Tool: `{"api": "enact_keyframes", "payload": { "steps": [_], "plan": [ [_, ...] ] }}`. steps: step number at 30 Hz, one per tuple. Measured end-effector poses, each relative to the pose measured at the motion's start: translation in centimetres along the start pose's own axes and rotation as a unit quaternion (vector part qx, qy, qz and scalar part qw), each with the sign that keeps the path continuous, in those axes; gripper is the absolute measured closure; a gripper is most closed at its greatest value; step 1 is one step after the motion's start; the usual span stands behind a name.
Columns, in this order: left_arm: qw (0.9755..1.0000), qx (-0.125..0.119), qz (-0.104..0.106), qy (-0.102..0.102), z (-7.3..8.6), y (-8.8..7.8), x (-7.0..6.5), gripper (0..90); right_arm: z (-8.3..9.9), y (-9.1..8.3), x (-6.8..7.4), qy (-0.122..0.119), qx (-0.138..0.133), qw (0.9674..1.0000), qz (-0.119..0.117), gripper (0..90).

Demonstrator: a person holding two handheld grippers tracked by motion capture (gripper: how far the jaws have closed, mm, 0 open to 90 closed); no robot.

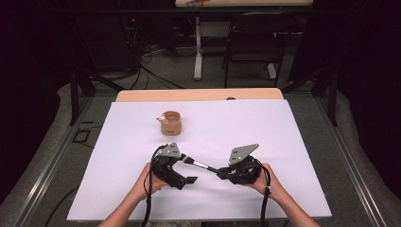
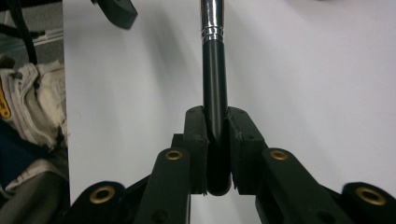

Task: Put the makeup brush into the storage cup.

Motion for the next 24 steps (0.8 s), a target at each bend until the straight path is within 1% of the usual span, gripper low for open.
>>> {"api": "enact_keyframes", "payload": {
  "steps": [2, 4, 7, 10, 11, 12, 13, 15, 16, 18, 19, 21, 24],
  "plan": [
    [1.0000, -0.006, -0.003, -0.007, -0.1, 0.1, 0.0, 3.8, -0.4, -0.1, 0.0, 0.000, -0.012, 0.9999, 0.008, 79.0],
    [0.9998, -0.013, -0.010, -0.008, -0.2, 0.1, 0.1, 3.5, -0.7, -0.1, 0.0, -0.002, -0.024, 0.9996, 0.015, 79.0],
    [0.9995, -0.022, -0.018, -0.010, -0.4, 0.1, 0.2, 3.0, -1.1, -0.1, -0.1, 0.002, -0.041, 0.9988, 0.027, 79.0],
    [0.9993, -0.029, -0.020, -0.010, -0.6, 0.1, 0.2, 0.0, -1.3, -0.2, -0.1, 0.004, -0.047, 0.9984, 0.032, 79.0],
    [0.9991, -0.035, -0.024, -0.009, -0.7, 0.1, 0.2, 0.0, -1.5, -0.2, -0.1, 0.004, -0.056, 0.9979, 0.034, 79.0],
    [0.9991, -0.035, -0.024, -0.009, -0.7, 0.1, 0.2, 0.0, -1.5, -0.2, -0.1, 0.005, -0.057, 0.9978, 0.035, 79.0],
    [0.9986, -0.043, -0.027, -0.014, -0.8, 0.1, 0.2, 0.0, -1.6, -0.2, -0.1, 0.004, -0.060, 0.9974, 0.040, 79.0],
    [0.9981, -0.051, -0.031, -0.017, -1.1, 0.0, 0.1, 0.0, -1.7, -0.1, -0.1, 0.008, -0.065, 0.9970, 0.040, 79.0],
    [0.9981, -0.051, -0.031, -0.017, -1.1, 0.0, 0.1, 0.2, -1.7, -0.1, -0.1, 0.008, -0.065, 0.9970, 0.040, 79.0],
    [0.9967, -0.071, -0.031, -0.024, -1.5, 0.0, -0.3, 3.0, -2.0, 0.0, 0.0, 0.010, -0.074, 0.9960, 0.048, 79.0],
    [0.9966, -0.073, -0.029, -0.025, -1.6, 0.0, -0.4, 5.3, -2.1, 0.0, 0.1, 0.012, -0.077, 0.9957, 0.051, 79.0],
    [0.9956, -0.084, -0.033, -0.027, -1.8, -0.1, -0.6, 6.5, -2.4, 0.1, 0.3, 0.016, -0.084, 0.9949, 0.053, 78.9],
    [0.9942, -0.098, -0.034, -0.029, -2.2, -0.1, -0.7, 10.9, -2.6, 0.4, 0.4, 0.016, -0.089, 0.9942, 0.058, 78.9]
  ]
}}
Point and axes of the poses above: each handheld gripper's, and its own axes: y roughly forward along the jaws, z roughly out of its underside, x roughly to its left, the point moved 8 cm from there along y, roughly forward along the jaws, and after that the axes turned 15 degrees about -x, right-handed, at the moved point
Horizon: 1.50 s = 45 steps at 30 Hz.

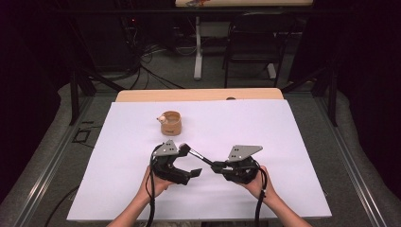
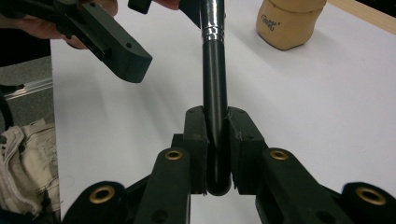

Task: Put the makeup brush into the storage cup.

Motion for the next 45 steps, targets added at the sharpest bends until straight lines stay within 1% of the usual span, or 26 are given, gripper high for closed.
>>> {"api": "enact_keyframes", "payload": {
  "steps": [3, 4, 6, 8, 9, 11, 12, 13, 15, 16, 18, 21, 22, 23, 27, 33, 35, 36, 37, 39, 40, 41, 42, 43, 44, 45],
  "plan": [
    [0.9999, -0.013, 0.000, -0.010, -0.2, 0.1, -0.1, 17.1, 0.0, 0.3, 0.1, 0.002, -0.004, 1.0000, 0.007, 78.9],
    [0.9997, -0.017, -0.003, -0.017, -0.3, 0.1, -0.1, 17.1, -0.1, 0.4, 0.1, 0.002, -0.005, 0.9999, 0.009, 78.9],
    [0.9993, -0.030, -0.003, -0.022, -0.5, 0.1, -0.1, 21.5, -0.1, 0.6, 0.2, 0.002, -0.005, 0.9999, 0.013, 78.9],
    [0.9991, -0.034, -0.003, -0.026, -0.6, 0.1, -0.1, 25.1, 0.0, 0.7, 0.2, 0.003, -0.007, 0.9999, 0.015, 78.9],
    [0.9984, -0.046, -0.004, -0.032, -0.8, 0.0, -0.1, 28.2, 0.1, 0.8, 0.1, 0.003, -0.005, 0.9998, 0.020, 78.9],
    [0.9979, -0.053, -0.007, -0.035, -0.9, -0.1, -0.1, 31.4, 0.2, 1.0, 0.2, 0.008, -0.007, 0.9998, 0.018, 78.9],
    [0.9975, -0.059, -0.005, -0.039, -1.0, -0.2, 0.0, 33.2, 0.2, 1.0, 0.3, 0.006, -0.007, 0.9997, 0.021, 78.9],
    [0.9973, -0.061, -0.007, -0.040, -1.0, -0.2, 0.0, 35.3, 0.2, 1.1, 0.3, 0.008, -0.008, 0.9998, 0.019, 78.9],
    [0.9969, -0.065, -0.005, -0.044, -1.0, -0.2, 0.1, 38.0, 0.2, 1.2, 0.3, 0.007, -0.008, 0.9997, 0.023, 78.9],
    [0.9965, -0.068, -0.008, -0.047, -1.0, -0.3, 0.1, 39.3, 0.2, 1.3, 0.4, 0.008, -0.009, 0.9997, 0.022, 78.9],
    [0.9964, -0.069, -0.007, -0.048, -1.0, -0.3, 0.1, 42.8, 0.3, 1.4, 0.4, 0.007, -0.008, 0.9996, 0.024, 79.0],
    [0.9951, -0.080, -0.006, -0.058, -1.1, -0.4, 0.3, 48.4, 0.4, 1.5, 0.5, 0.007, -0.007, 0.9997, 0.025, 79.0],
    [0.9951, -0.080, -0.006, -0.058, -1.1, -0.4, 0.3, 50.5, 0.4, 1.5, 0.5, 0.007, -0.007, 0.9997, 0.025, 79.0],
    [0.9943, -0.087, -0.009, -0.060, -1.2, -0.5, 0.4, 52.7, 0.5, 1.6, 0.6, 0.007, -0.007, 0.9997, 0.024, 79.0],
    [0.9930, -0.097, -0.009, -0.067, -1.3, -0.6, 0.5, 57.4, 0.7, 1.9, 0.9, 0.007, -0.002, 0.9998, 0.019, 79.0],
    [0.9918, -0.108, 0.000, -0.068, -1.4, -0.6, 0.3, 64.0, 1.1, 2.4, 1.0, 0.008, 0.005, 0.9998, 0.018, 79.0],
    [0.9916, -0.109, 0.010, -0.069, -1.4, -0.6, 0.2, 66.8, 1.3, 2.6, 1.1, 0.008, 0.009, 0.9998, 0.018, 78.8],
    [0.9909, -0.111, 0.019, -0.074, -1.5, -0.5, 0.1, 68.3, 1.4, 2.7, 1.1, 0.010, 0.013, 0.9997, 0.017, 78.7],
    [0.9905, -0.113, 0.024, -0.075, -1.5, -0.5, 0.0, 70.6, 1.6, 2.8, 1.2, 0.012, 0.019, 0.9996, 0.016, 78.3],
    [0.9901, -0.112, 0.036, -0.076, -1.5, -0.4, -0.4, 74.5, 1.9, 3.1, 1.3, 0.014, 0.028, 0.9994, 0.012, 77.8],
    [0.9909, -0.107, 0.040, -0.071, -1.5, -0.4, -0.6, 75.8, 2.0, 3.3, 1.4, 0.015, 0.032, 0.9993, 0.011, 77.2],
    [0.9909, -0.106, 0.043, -0.071, -1.5, -0.3, -0.7, 76.9, 2.1, 3.3, 1.4, 0.015, 0.037, 0.9991, 0.012, 74.9],
    [0.9909, -0.106, 0.043, -0.071, -1.5, -0.3, -0.7, 77.4, 2.1, 3.3, 1.4, 0.015, 0.037, 0.9991, 0.012, 74.9],
    [0.9920, -0.100, 0.046, -0.062, -1.5, -0.3, -0.9, 77.8, 2.2, 3.4, 1.3, 0.024, 0.040, 0.9989, 0.009, 69.7],
    [0.9921, -0.098, 0.048, -0.060, -1.5, -0.3, -0.9, 77.9, 2.2, 3.4, 1.2, 0.024, 0.040, 0.9988, 0.010, 67.7],
    [0.9923, -0.098, 0.047, -0.059, -1.5, -0.4, -0.9, 77.9, 2.2, 3.3, 1.1, 0.027, 0.042, 0.9987, 0.010, 61.4]
  ]
}}
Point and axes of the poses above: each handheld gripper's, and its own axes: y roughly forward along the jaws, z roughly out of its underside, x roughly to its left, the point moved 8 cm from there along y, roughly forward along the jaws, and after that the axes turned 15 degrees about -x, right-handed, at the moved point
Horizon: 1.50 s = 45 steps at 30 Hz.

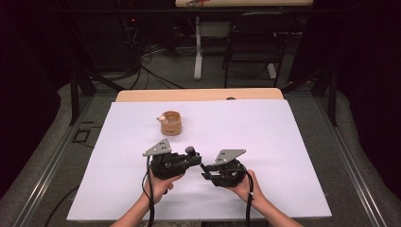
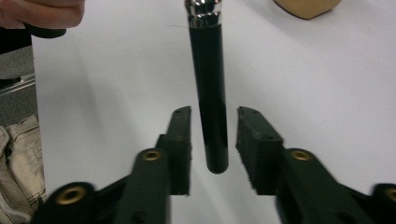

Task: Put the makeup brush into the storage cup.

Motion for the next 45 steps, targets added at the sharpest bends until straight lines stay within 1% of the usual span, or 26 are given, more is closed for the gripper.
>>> {"api": "enact_keyframes", "payload": {
  "steps": [1, 2, 3, 4, 6, 8, 12, 14, 15, 17, 22, 24, 26, 28, 29, 30, 32, 40, 43, 45],
  "plan": [
    [1.0000, 0.002, -0.001, 0.003, 0.0, 0.0, 0.0, 78.0, 0.0, -0.1, -0.1, 0.002, 0.000, 1.0000, 0.003, 55.1],
    [1.0000, 0.004, -0.004, 0.006, 0.0, -0.1, 0.1, 77.9, 0.0, -0.1, -0.2, 0.004, 0.001, 1.0000, 0.007, 53.3],
    [1.0000, 0.004, -0.004, 0.006, 0.0, -0.1, 0.1, 77.9, 0.0, -0.2, -0.4, 0.006, -0.003, 1.0000, 0.006, 49.4],
    [0.9999, 0.007, -0.008, 0.011, -0.1, -0.2, 0.2, 78.0, -0.1, -0.4, -0.6, 0.006, -0.003, 0.9999, 0.011, 41.2],
    [0.9997, 0.011, -0.014, 0.018, -0.2, -0.3, 0.3, 78.0, -0.1, -0.6, -0.8, 0.008, -0.006, 0.9998, 0.015, 35.8],
    [0.9995, 0.014, -0.017, 0.024, -0.3, -0.4, 0.4, 78.0, -0.2, -0.9, -1.0, 0.010, -0.014, 0.9997, 0.018, 27.0],
    [0.9987, 0.024, -0.027, 0.037, -0.4, -0.7, 0.6, 78.1, -0.4, -1.7, -1.6, 0.010, -0.023, 0.9994, 0.026, 16.2],
    [0.9984, 0.026, -0.030, 0.040, -0.5, -0.8, 0.7, 78.1, -0.4, -1.9, -1.7, 0.011, -0.024, 0.9993, 0.026, 15.2],
    [0.9981, 0.032, -0.033, 0.042, -0.5, -0.9, 0.8, 78.1, -0.4, -2.1, -1.8, 0.010, -0.027, 0.9992, 0.029, 14.5],
    [0.9971, 0.039, -0.038, 0.053, -0.5, -1.0, 0.9, 78.1, -0.3, -2.7, -2.1, 0.009, -0.029, 0.9992, 0.027, 12.5],
    [0.9953, 0.051, -0.046, 0.069, -0.6, -1.2, 1.2, 78.1, -0.4, -4.0, -2.8, 0.009, -0.035, 0.9989, 0.029, 6.7],
    [0.9945, 0.055, -0.048, 0.076, -0.6, -1.3, 1.3, 78.2, -0.4, -4.5, -3.1, 0.005, -0.034, 0.9988, 0.034, 5.0],
    [0.9941, 0.057, -0.049, 0.077, -0.7, -1.4, 1.3, 78.1, -0.5, -4.9, -3.3, 0.006, -0.038, 0.9985, 0.037, 3.1],
    [0.9934, 0.061, -0.052, 0.082, -0.8, -1.6, 1.5, 78.2, -0.5, -5.2, -3.6, 0.001, -0.042, 0.9982, 0.043, 0.0],
    [0.9932, 0.062, -0.053, 0.083, -0.8, -1.7, 1.6, 78.2, -0.4, -5.4, -3.8, -0.002, -0.044, 0.9981, 0.042, 0.0],
    [0.9924, 0.067, -0.057, 0.087, -0.8, -1.8, 1.7, 78.2, -0.4, -5.6, -3.9, -0.007, -0.045, 0.9980, 0.044, 0.0],
    [0.9920, 0.068, -0.058, 0.089, -0.9, -1.9, 1.8, 78.2, -0.3, -6.0, -4.1, -0.018, -0.049, 0.9975, 0.047, 0.0],
    [0.9894, 0.080, -0.067, 0.102, -1.1, -2.8, 2.6, 78.2, -0.3, -6.5, -4.3, -0.030, -0.058, 0.9969, 0.044, 0.0],
    [0.9881, 0.085, -0.072, 0.106, -1.0, -3.1, 2.9, 78.2, 0.1, -7.2, -4.1, -0.035, -0.059, 0.9968, 0.041, 0.0],
    [0.9876, 0.088, -0.075, 0.107, -1.0, -3.3, 3.1, 78.2, 0.3, -7.7, -4.2, -0.034, -0.063, 0.9965, 0.043, 0.0]
  ]
}}
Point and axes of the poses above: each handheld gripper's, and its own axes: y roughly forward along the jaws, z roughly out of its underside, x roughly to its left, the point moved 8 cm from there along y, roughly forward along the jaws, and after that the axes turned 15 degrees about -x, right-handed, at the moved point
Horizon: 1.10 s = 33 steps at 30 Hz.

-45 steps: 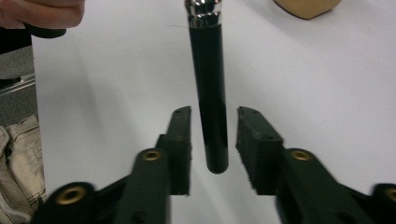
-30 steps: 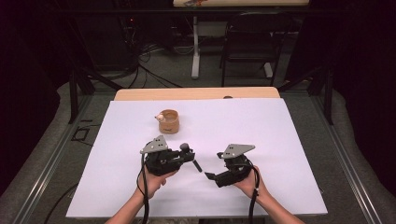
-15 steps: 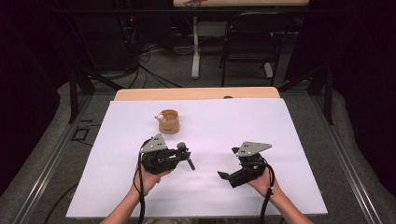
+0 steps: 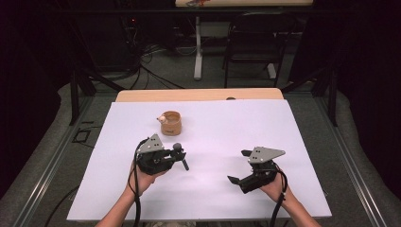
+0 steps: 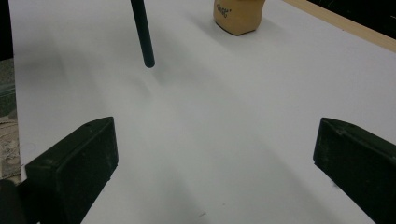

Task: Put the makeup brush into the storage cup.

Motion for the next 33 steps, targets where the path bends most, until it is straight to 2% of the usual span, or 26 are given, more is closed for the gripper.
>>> {"api": "enact_keyframes", "payload": {
  "steps": [7, 14, 22, 26, 33],
  "plan": [
    [0.9999, 0.011, 0.001, 0.006, 0.1, -0.2, 0.1, 78.2, 0.5, -2.1, -0.4, 0.027, -0.010, 0.9995, 0.013, 0.0],
    [0.9998, 0.015, -0.001, 0.011, -0.1, -0.3, 0.6, 78.2, 1.4, -3.6, -0.5, 0.024, -0.011, 0.9994, 0.025, 0.0],
    [0.9998, 0.015, -0.001, 0.016, -0.9, -0.5, 1.2, 78.2, 1.7, -3.7, -1.0, 0.019, -0.009, 0.9993, 0.031, 0.0],
    [0.9997, 0.018, 0.002, 0.015, -1.2, -0.3, 1.2, 78.2, 1.9, -3.5, -1.0, 0.011, 0.001, 0.9996, 0.028, 0.0],
    [0.9992, 0.031, 0.010, 0.022, -1.4, 0.2, 1.1, 78.2, 1.7, -3.5, -0.8, 0.004, -0.001, 0.9998, 0.022, 0.0]
  ]
}}
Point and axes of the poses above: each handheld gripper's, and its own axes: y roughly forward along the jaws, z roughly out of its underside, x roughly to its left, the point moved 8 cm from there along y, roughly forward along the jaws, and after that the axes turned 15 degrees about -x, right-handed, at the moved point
